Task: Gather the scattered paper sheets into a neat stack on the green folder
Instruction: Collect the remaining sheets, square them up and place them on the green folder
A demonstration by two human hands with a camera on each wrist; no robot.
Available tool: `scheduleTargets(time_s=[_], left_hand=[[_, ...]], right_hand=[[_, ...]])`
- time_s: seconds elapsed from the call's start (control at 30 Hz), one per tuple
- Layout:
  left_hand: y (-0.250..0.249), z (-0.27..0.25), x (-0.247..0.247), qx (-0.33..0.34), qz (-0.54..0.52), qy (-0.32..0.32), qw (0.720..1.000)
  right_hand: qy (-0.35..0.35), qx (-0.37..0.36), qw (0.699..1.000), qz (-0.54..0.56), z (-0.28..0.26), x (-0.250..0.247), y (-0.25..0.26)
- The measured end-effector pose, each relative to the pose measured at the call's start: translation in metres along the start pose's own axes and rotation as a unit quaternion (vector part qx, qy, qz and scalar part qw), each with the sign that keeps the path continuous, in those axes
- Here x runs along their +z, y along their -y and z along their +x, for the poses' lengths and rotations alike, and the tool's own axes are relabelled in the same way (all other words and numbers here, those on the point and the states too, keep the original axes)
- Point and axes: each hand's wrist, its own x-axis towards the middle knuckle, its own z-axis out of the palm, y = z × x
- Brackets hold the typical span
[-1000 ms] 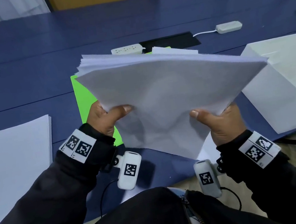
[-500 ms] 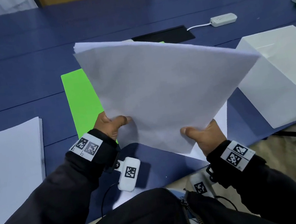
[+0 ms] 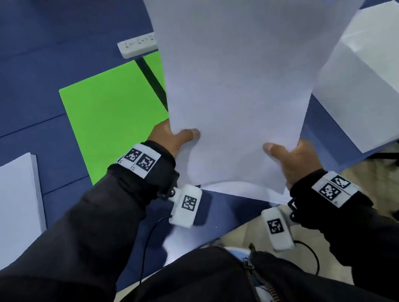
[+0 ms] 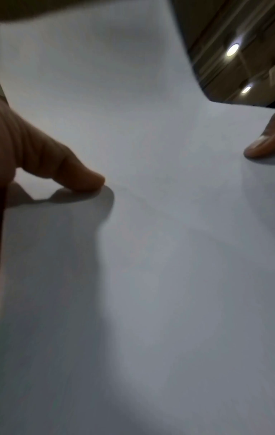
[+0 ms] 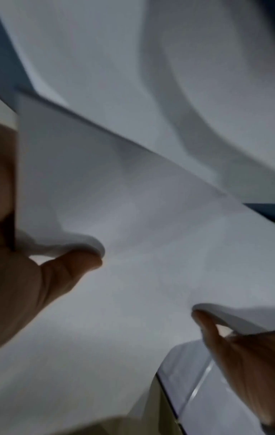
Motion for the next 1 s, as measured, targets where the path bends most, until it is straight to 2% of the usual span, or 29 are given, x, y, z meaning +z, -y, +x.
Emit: scheduleTargets(time_s=[0.1, 0.23, 0.37, 0.5, 0.63, 0.77, 0.83, 0.93, 1.0], left_hand=[[0.0, 0.017, 0.013, -0.025, 0.028, 0.053, 0.998], [0.014, 0.033, 0.02, -0.053, 0.125, 0.059, 0.989], [0.018, 0.047, 0.036, -0.062, 0.277, 0.081, 0.955], [0.02, 0.049, 0.055, -0.065, 0.413, 0.085, 0.904], [0.023, 0.047, 0.056, -0.045, 0.453, 0.067, 0.888], [-0.001, 0.072, 0.048, -0.047, 0.503, 0.015, 0.863], [-0.018, 0.085, 0.048, -0.065, 0.549, 0.02, 0.833], [-0.032, 0.112, 0.054, -0.049, 0.642, 0.083, 0.761], [-0.036, 0.124, 0.063, -0.043, 0.699, 0.137, 0.701]], right_hand=[[-0.044, 0.007, 0.999, -0.001, 0.012, -0.035, -0.002], [-0.098, 0.03, 0.992, -0.077, 0.021, -0.095, -0.021], [-0.104, 0.112, 0.984, -0.093, 0.015, -0.129, -0.048], [-0.086, 0.137, 0.979, -0.121, 0.002, -0.124, -0.052], [-0.055, 0.124, 0.982, -0.13, 0.003, -0.114, -0.064], [-0.055, 0.12, 0.984, -0.116, 0.013, -0.108, -0.062], [-0.053, 0.124, 0.985, -0.105, 0.022, -0.104, -0.06], [-0.037, 0.133, 0.983, -0.119, 0.036, -0.099, -0.057], [-0.03, 0.134, 0.983, -0.12, 0.045, -0.094, -0.054]])
